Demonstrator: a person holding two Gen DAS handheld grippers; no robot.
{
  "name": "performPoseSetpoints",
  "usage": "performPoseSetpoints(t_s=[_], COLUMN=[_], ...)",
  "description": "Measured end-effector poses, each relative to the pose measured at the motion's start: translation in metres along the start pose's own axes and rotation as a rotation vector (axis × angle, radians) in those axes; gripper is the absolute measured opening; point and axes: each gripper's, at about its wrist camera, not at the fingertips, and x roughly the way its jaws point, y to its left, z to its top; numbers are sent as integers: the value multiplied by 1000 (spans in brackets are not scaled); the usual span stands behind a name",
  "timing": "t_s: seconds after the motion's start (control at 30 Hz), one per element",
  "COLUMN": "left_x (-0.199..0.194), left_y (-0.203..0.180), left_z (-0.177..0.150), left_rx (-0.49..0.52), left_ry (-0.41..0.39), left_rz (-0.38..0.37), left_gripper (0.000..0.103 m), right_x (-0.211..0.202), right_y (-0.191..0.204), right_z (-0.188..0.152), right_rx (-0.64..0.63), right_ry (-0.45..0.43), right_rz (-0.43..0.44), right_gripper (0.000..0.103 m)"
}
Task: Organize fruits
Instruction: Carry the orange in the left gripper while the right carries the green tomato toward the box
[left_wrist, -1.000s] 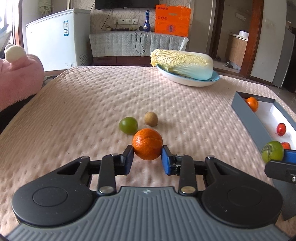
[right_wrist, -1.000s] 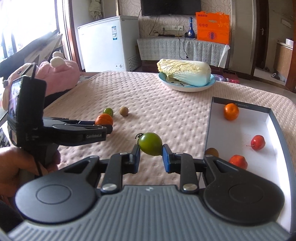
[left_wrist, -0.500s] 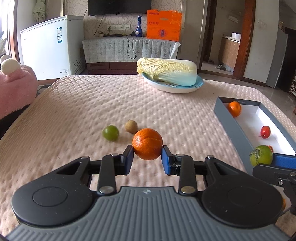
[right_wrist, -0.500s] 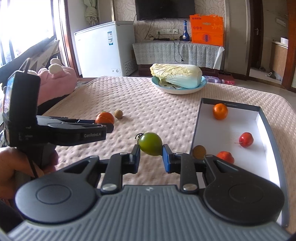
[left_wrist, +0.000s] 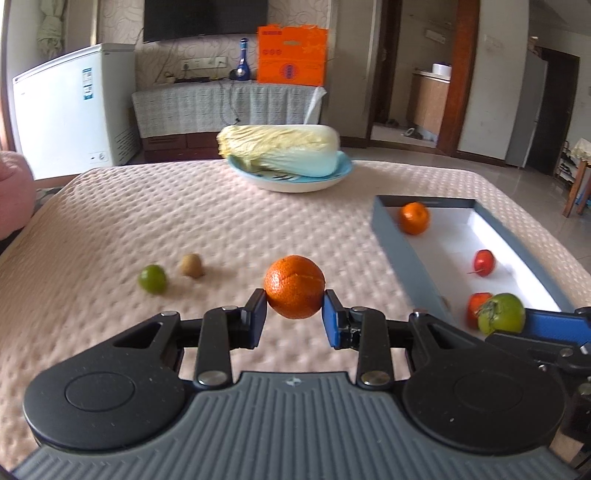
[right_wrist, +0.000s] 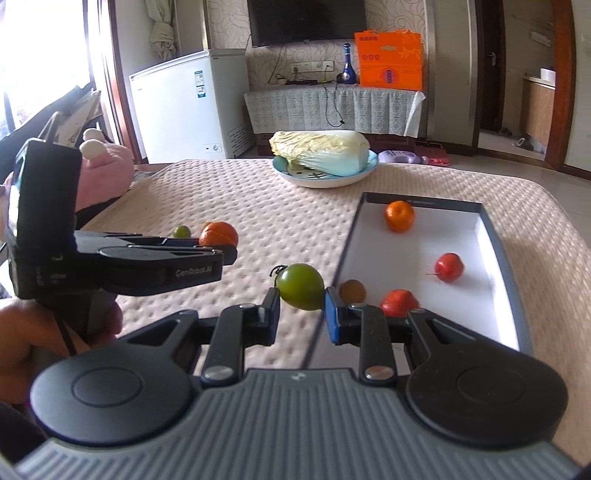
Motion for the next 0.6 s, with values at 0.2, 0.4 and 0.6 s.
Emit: performPoseSetpoints(t_s=[0.2,0.4,0.6], left_x=[3,5,4], left_y=[-26,-45,-63], left_z=[1,3,2], left_rx=[25,32,51], left_ry=[-5,-7,-9], left_rz=[-39,-66,-90], left_gripper=[38,38,38], right_x=[-7,-14,-21], right_y=[-18,-32,-43], right_z=[-5,-11,-17], right_rx=[19,34,49], right_ry=[1,5,8], right_rz=[-34,-65,-91], right_gripper=[29,29,29])
